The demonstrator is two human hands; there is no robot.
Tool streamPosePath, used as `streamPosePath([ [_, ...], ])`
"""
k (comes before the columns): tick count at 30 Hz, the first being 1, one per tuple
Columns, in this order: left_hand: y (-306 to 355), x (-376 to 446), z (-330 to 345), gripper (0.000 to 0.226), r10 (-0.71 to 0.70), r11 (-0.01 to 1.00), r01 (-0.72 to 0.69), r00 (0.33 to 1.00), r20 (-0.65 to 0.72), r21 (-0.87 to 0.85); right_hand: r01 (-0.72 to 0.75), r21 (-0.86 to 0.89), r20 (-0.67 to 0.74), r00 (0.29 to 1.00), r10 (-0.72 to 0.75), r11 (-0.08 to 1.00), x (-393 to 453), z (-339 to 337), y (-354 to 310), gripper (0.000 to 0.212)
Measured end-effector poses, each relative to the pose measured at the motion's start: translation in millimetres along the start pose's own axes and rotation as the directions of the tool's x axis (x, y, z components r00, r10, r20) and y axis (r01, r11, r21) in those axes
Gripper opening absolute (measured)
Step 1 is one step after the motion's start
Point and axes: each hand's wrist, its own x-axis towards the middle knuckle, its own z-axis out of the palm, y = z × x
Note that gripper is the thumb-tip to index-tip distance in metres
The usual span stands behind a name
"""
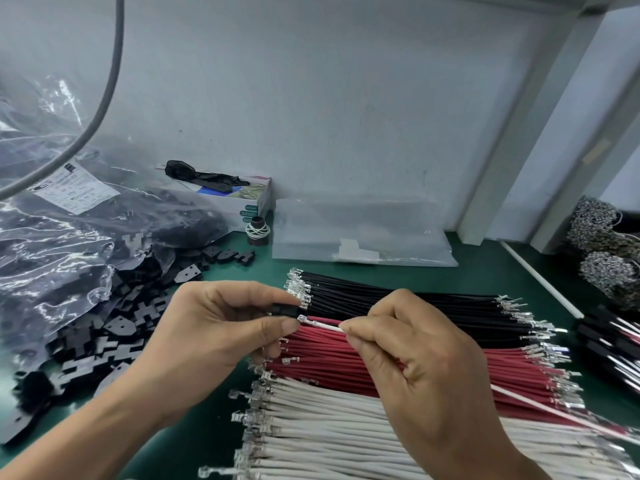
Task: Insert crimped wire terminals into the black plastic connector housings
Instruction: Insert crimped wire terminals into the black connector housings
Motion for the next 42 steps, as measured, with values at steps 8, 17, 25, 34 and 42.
streamPosePath([
  [8, 0, 0, 0, 0.027, 0.008, 1.0, -0.008, 1.0, 0.025, 0.011, 0.054, -0.174, -0.022, 0.998, -0.059, 0.983, 3, -1, -2, 0.013],
  [17, -1, 1, -4, 0.025, -0.005, 1.0, 0.005, 0.998, 0.06, 0.005, -0.002, 0.098, 0.011, 1.0, 0.001, 0.995, 0, 6, 1, 0.013],
  [25, 1, 0, -2, 0.026, 0.058, 0.991, -0.07, 0.993, 0.103, 0.118, 0.138, -0.128, 0.001, 0.99, -0.139, 0.982, 2, 9, 4, 0.007],
  [34, 2, -3, 1, 0.018, 0.093, 0.967, -0.12, 0.987, 0.129, 0.223, 0.192, -0.065, -0.021, 0.981, -0.194, 0.979, -4, 20, 8, 0.005],
  [42, -1, -4, 3, 0.02, 0.033, 0.993, -0.045, 0.993, 0.113, 0.106, 0.068, 0.108, 0.01, 0.998, -0.069, 0.992, -2, 17, 10, 0.015],
])
